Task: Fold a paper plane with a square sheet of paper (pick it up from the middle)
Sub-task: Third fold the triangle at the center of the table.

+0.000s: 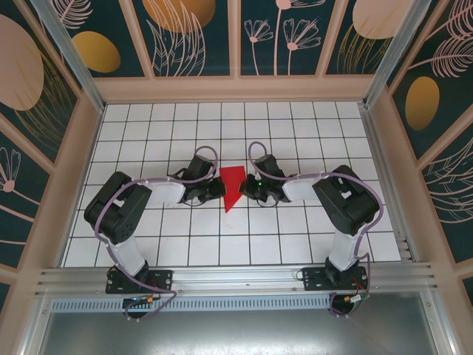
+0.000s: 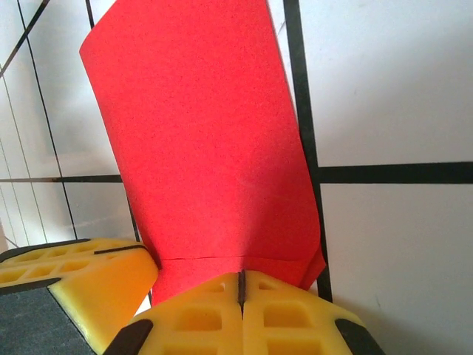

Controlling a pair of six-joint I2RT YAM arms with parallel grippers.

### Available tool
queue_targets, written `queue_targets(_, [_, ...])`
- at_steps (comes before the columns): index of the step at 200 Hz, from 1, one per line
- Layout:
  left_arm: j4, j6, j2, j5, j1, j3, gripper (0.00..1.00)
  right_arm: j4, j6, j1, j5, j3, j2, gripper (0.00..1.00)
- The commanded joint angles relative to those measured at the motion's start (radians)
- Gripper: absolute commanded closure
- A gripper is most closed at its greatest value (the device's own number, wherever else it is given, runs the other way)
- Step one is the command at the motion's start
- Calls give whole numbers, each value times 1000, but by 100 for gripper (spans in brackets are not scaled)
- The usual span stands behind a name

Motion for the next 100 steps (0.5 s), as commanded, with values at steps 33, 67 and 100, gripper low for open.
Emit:
queue_targets(33, [-42, 29, -22, 0, 0, 54, 100, -69, 60, -5, 85, -41, 23, 100])
queue_targets(67, [-77, -5, -146, -58, -13, 54, 91, -96, 70, 12, 108, -21, 38, 100])
queue_targets(100, [-79, -67, -250, -92, -39, -11, 87, -119, 84, 26, 133, -13, 43, 100])
